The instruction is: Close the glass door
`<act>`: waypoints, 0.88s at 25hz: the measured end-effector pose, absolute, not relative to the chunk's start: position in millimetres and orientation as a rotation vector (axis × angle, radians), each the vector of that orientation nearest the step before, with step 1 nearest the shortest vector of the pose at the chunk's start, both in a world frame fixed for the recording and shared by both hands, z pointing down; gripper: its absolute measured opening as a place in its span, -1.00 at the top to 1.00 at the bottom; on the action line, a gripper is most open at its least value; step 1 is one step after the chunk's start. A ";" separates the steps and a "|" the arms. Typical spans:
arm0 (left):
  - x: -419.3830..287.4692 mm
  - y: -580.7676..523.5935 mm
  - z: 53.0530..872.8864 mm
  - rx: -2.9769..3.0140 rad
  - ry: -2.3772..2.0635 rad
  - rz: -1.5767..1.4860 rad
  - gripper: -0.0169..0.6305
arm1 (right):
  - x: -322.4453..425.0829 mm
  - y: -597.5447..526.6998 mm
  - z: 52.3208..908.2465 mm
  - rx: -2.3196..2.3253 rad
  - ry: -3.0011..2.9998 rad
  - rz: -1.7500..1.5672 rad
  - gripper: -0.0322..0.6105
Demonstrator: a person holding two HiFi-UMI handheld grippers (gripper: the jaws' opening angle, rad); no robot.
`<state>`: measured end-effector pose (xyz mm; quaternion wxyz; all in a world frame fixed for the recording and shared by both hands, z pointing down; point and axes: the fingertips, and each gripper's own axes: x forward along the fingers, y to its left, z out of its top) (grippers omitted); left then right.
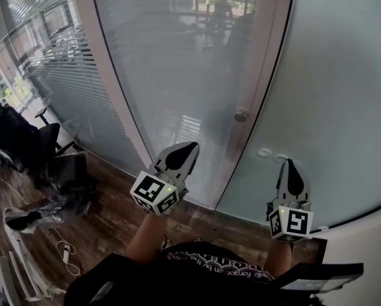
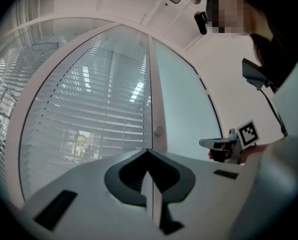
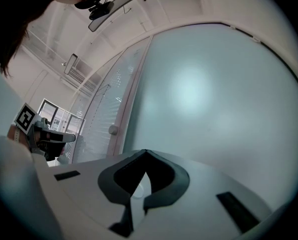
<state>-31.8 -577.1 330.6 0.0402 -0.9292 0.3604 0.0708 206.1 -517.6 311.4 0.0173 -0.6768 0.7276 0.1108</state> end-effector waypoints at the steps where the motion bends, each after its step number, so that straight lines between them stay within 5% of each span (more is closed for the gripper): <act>1: -31.5 -576.9 331.7 -2.848 1.106 0.213 0.94 | 207.8 -516.4 312.4 -2.111 2.253 0.341 0.89; 22: -31.5 -576.7 332.6 -2.850 1.105 0.199 0.94 | 204.3 -513.9 313.0 -2.115 2.253 0.360 0.89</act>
